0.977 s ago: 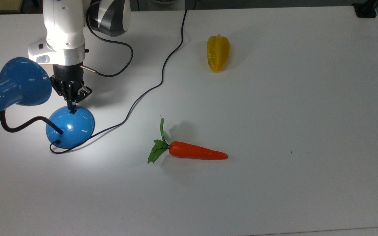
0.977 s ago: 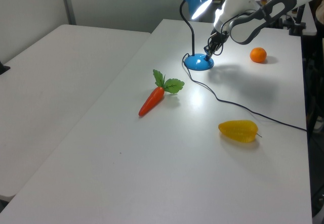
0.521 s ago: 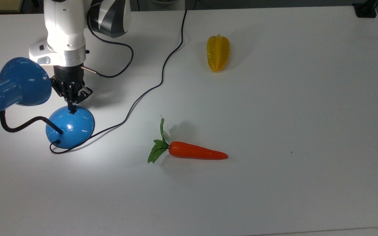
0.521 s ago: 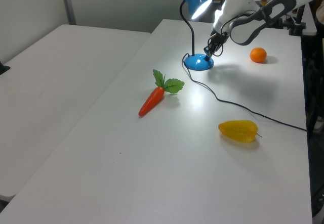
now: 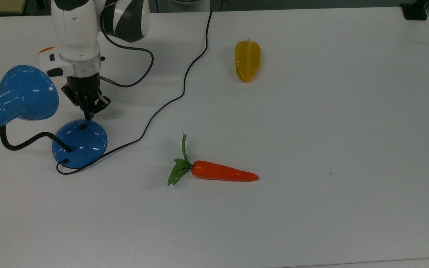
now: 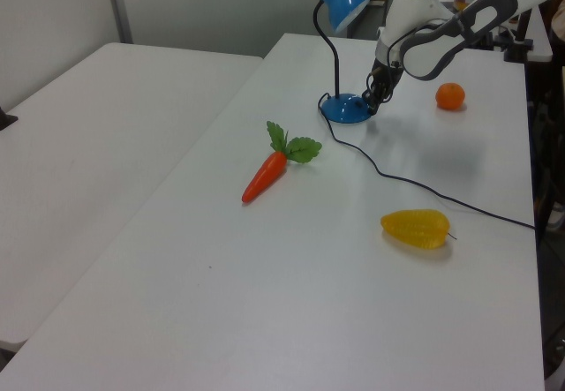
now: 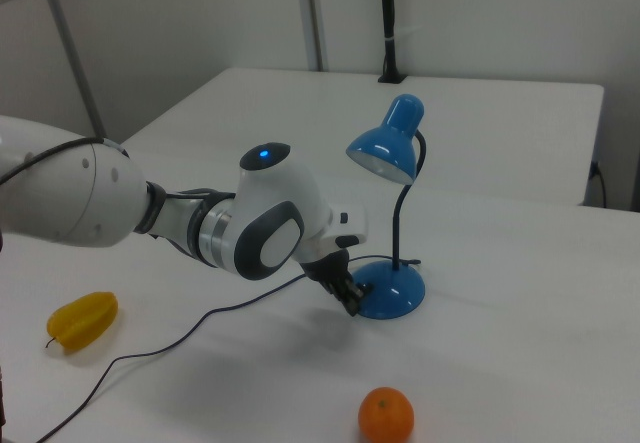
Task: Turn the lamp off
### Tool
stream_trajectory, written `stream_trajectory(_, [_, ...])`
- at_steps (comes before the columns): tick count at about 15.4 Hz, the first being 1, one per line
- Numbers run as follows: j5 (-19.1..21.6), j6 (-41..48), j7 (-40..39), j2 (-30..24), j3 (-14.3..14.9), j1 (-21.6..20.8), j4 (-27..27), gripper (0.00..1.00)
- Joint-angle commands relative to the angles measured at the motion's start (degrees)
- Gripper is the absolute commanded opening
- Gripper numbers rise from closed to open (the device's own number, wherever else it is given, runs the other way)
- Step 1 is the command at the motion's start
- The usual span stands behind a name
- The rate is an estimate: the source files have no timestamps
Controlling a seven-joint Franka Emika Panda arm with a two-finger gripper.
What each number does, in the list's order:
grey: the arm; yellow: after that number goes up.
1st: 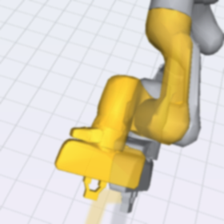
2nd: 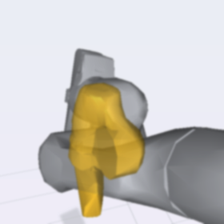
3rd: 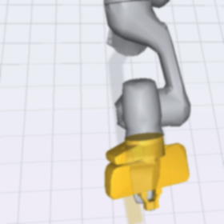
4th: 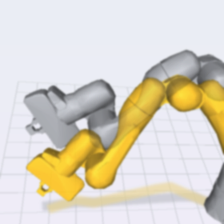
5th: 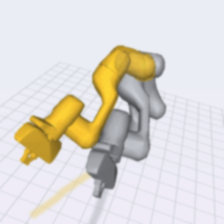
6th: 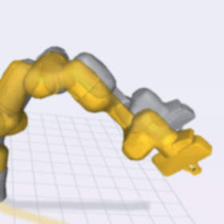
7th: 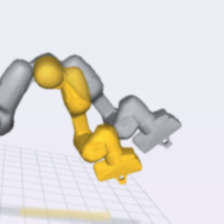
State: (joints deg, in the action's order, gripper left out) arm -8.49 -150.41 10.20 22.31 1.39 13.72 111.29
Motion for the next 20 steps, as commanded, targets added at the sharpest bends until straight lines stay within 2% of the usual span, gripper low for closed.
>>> stream_trajectory(1, [-0.83,7.57,0.0,-4.99,-0.42,-2.37,1.21,0.0])
stream_trajectory(3, [-0.83,11.7,0.0,-7.71,-0.42,-5.09,1.12,0.0])
stream_trajectory(10, [-0.91,34.89,-1.06,-15.62,-0.51,-16.26,-6.08,0.0])
stream_trajectory(13, [-0.65,44.47,-5.43,-19.58,-0.51,-19.07,-9.07,0.0])
stream_trajectory(15, [-0.65,47.66,-7.47,-22.04,-0.42,-21.62,-9.6,0.0])
stream_trajectory(17, [0.05,48.45,-7.65,-24.94,-0.25,-22.24,-9.6,0.0])
stream_trajectory(20, [0.75,53.45,-8.44,-25.57,-0.34,-22.51,-11.09,0.0])
